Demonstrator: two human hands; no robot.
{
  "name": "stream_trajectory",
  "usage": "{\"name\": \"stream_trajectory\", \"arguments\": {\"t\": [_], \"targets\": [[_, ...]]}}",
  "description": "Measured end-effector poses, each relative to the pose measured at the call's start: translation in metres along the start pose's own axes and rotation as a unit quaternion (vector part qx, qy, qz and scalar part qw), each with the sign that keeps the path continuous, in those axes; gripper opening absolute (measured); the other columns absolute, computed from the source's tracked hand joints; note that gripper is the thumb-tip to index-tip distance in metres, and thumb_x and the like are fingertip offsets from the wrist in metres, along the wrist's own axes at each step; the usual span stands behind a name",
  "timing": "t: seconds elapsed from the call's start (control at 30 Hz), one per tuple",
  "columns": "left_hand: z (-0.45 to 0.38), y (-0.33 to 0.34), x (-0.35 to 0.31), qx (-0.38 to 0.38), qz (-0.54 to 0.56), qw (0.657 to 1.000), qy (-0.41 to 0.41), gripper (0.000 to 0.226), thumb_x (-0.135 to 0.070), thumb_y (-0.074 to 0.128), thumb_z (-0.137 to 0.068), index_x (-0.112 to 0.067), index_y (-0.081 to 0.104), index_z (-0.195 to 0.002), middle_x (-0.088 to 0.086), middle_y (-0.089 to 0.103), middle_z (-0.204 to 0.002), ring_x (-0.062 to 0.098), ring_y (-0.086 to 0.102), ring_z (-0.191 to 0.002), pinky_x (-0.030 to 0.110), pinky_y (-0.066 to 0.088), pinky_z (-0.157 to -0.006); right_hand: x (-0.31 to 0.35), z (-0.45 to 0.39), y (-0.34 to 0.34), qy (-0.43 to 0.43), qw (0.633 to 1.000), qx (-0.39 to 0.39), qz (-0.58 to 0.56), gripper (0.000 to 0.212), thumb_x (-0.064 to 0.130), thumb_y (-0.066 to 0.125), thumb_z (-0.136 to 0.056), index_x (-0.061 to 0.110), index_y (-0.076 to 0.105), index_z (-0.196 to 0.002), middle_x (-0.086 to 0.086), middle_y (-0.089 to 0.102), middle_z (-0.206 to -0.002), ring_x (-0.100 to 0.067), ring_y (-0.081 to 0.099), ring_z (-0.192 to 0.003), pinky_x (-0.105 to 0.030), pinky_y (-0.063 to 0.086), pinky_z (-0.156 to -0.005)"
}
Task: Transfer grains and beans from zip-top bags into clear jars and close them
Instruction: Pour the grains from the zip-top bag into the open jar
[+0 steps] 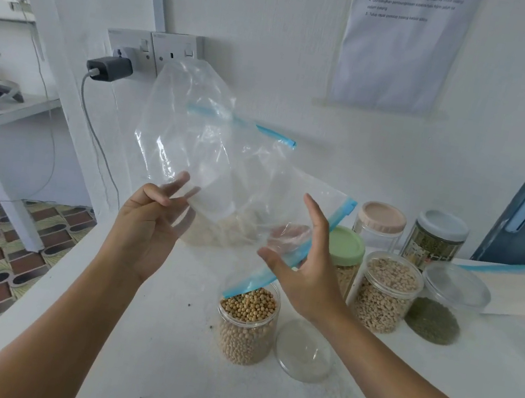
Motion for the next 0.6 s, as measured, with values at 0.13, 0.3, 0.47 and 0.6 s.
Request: {"name": "stream_trajectory", "arguments": {"t": [0.13,0.3,0.47,0.6], "targets": [[0.000,0.007,0.001,0.009,-0.022,1.000,0.004,0.063,0.014,0.047,-0.099,-0.022,0.059,-0.050,-0.001,0.075,-0.120,0.029,0.069,-0.124,0.049,0.043,-0.115,-0.003,0.003,0.003,0.009,1.000,0.008,-0.014,0.093,0.012,0.080,-0.091,0.043,0.022,-0.157,0.018,0.070,-0.107,-0.003,0.069,-0.107,-0.016,0.052,-0.093],[0.002,0.017,-0.002,0.022,-0.047,0.999,0.016,0.063,0.017,0.045,-0.099,-0.022,0.061,-0.051,-0.001,0.077,-0.115,0.029,0.070,-0.121,0.049,0.045,-0.114,0.009,0.005,-0.002,-0.005,1.000,-0.014,0.003,0.097,0.005,0.083,-0.086,0.025,0.022,-0.159,0.016,0.058,-0.106,0.019,0.057,-0.105,0.001,0.039,-0.090],[0.008,0.027,0.000,0.045,-0.092,0.994,0.028,0.058,0.015,0.049,-0.099,-0.020,0.069,-0.056,0.002,0.077,-0.117,0.028,0.073,-0.116,0.047,0.050,-0.109,-0.001,0.009,0.003,-0.012,0.998,0.031,0.045,0.114,0.011,0.091,-0.077,0.045,0.016,-0.156,0.011,0.056,-0.095,0.006,0.062,-0.095,-0.008,0.045,-0.088],[0.010,0.031,-0.001,0.040,-0.119,0.991,0.036,0.051,0.014,0.054,-0.097,-0.018,0.073,-0.061,0.003,0.078,-0.117,0.023,0.075,-0.108,0.036,0.058,-0.101,-0.014,0.006,0.006,-0.032,0.997,0.024,0.064,0.110,0.008,0.085,-0.084,0.059,0.017,-0.154,0.013,0.054,-0.094,-0.014,0.064,-0.093,-0.022,0.054,-0.093]]}}
Point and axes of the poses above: each hand's wrist, its own z-axis away from the middle knuckle, its own y-axis out of the palm, x = y × z, the point moved 4 cm from there along -z, towards the middle knuckle
